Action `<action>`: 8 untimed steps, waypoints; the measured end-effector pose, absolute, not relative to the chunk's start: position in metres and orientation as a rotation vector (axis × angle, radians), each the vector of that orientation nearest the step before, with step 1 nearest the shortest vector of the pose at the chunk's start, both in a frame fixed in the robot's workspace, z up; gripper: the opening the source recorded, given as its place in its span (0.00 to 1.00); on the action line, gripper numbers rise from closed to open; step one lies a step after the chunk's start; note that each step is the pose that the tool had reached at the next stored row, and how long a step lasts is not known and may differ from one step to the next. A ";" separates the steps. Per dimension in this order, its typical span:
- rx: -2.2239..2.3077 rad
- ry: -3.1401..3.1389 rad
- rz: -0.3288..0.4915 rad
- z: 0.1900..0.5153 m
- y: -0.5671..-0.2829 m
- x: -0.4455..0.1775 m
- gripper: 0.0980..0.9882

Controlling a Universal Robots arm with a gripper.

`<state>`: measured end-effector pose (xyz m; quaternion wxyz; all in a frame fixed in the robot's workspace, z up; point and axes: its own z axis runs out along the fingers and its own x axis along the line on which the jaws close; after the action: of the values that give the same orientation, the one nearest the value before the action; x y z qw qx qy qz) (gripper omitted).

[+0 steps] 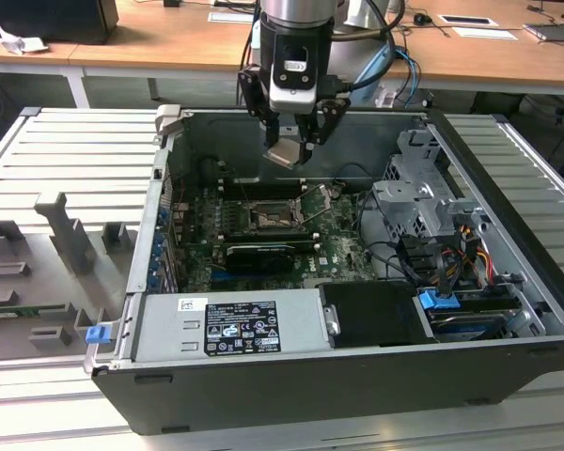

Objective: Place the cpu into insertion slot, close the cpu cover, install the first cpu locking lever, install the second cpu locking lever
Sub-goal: 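Place the cpu into insertion slot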

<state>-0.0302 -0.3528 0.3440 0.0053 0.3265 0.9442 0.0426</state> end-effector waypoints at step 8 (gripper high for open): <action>1.073 2.937 0.133 0.342 -0.353 -0.030 0.50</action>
<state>-0.0302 -0.3528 0.3424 0.0060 0.3429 0.9384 0.0425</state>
